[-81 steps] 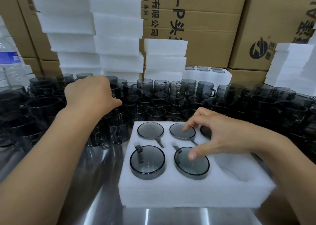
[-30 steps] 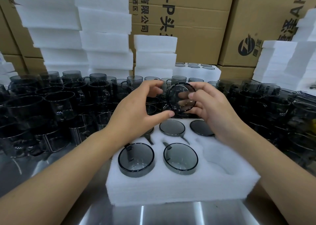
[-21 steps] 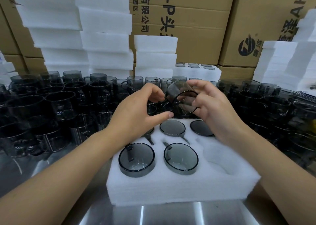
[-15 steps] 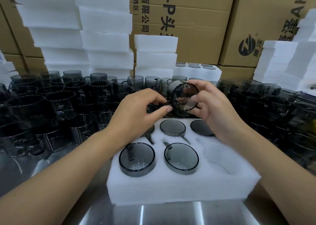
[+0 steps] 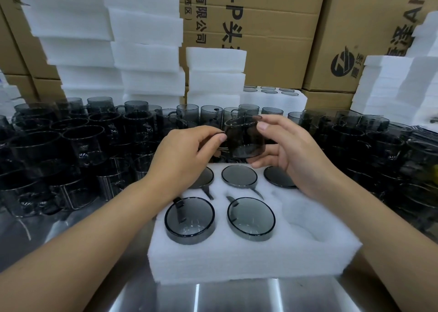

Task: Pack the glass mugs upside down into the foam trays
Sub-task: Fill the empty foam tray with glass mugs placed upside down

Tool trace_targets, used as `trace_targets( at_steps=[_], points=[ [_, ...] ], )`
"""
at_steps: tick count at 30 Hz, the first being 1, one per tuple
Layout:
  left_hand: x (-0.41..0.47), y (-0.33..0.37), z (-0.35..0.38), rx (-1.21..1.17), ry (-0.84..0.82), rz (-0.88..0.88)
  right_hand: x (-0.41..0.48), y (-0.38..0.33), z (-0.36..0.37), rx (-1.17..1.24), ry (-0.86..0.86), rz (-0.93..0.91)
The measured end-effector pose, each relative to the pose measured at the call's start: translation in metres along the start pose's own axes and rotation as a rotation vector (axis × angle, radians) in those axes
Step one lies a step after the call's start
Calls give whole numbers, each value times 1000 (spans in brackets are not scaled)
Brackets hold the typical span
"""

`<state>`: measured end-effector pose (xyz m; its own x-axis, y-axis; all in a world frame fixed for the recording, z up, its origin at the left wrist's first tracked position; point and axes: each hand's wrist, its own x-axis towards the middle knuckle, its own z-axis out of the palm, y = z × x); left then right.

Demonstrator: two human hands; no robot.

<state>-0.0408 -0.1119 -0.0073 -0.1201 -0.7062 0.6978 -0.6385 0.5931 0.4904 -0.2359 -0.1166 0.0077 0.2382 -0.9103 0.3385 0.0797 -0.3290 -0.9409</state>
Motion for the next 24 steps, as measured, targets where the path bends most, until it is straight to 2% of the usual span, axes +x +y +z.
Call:
trace_targets(
  at_steps=[4,8,14,17,21,24],
  points=[
    [0,-1,0,-40,8,16,-2,-3,-3,-224,-1,-50],
    [-1,3,-2,-70,37,114,-6,-7,-3,-382,-53,-108],
    [-3,9,-4,-118,-33,237,-13,-28,-16,-373,-320,-108],
    [-4,11,-5,-130,-93,216,-19,-43,-24,-430,-421,-102],
    [-4,10,-4,-120,-217,91,-27,-64,-48,-527,-572,30],
    [-4,10,-4,-113,-239,99,-32,-71,-63,-640,-688,159]
  ],
)
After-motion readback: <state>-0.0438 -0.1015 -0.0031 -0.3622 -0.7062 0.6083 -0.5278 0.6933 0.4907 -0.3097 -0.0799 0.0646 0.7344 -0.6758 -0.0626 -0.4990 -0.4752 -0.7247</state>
